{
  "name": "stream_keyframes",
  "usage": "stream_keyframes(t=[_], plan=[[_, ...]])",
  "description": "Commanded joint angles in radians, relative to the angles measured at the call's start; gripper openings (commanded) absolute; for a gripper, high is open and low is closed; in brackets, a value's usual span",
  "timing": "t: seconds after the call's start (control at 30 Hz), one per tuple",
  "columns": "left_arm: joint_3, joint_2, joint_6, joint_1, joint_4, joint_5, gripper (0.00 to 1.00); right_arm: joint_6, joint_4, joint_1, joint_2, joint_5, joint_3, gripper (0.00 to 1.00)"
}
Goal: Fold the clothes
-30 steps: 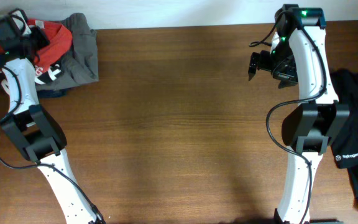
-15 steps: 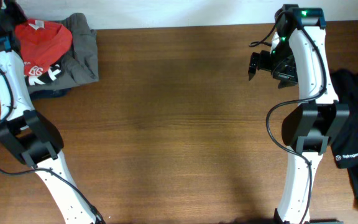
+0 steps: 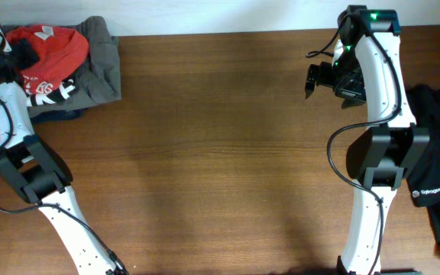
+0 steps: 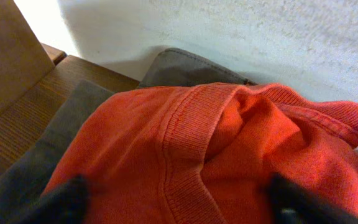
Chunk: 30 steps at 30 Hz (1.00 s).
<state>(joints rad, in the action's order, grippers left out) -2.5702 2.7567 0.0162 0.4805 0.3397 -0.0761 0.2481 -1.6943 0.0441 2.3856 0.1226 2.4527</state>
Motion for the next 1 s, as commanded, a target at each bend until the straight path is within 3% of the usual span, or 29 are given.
stream_keyframes(t=[0.0, 0.17, 0.27, 0.33, 0.53, 0.73, 0.97], plan=[[-0.004, -0.103, -0.013, -0.01, 0.001, -0.14, 0.99, 0.037, -0.005, -0.005, -0.01, 0.008, -0.001, 0.99], [-0.005, -0.285, -0.013, -0.023, 0.055, -0.37, 0.99, 0.05, -0.005, -0.002, -0.026, -0.011, 0.03, 0.99], [-0.005, -0.431, -0.013, -0.036, 0.185, -0.59, 0.99, 0.083, -0.005, -0.002, -0.092, -0.081, 0.055, 0.99], [-0.005, -0.478, -0.013, -0.05, 0.23, -0.632, 0.99, 0.082, -0.005, -0.002, -0.123, -0.101, 0.055, 0.99], [-0.005, -0.633, -0.076, -0.155, 0.465, -0.63, 0.99, 0.105, -0.005, -0.002, -0.243, -0.148, 0.055, 0.99], [-0.005, -0.767, -0.121, -0.294, 0.612, -0.436, 0.99, 0.105, -0.005, -0.002, -0.333, -0.192, 0.055, 0.99], [-0.004, -0.814, -0.206, -0.442, 0.761, -0.394, 0.99, 0.069, -0.005, -0.002, -0.453, -0.211, 0.046, 0.99]])
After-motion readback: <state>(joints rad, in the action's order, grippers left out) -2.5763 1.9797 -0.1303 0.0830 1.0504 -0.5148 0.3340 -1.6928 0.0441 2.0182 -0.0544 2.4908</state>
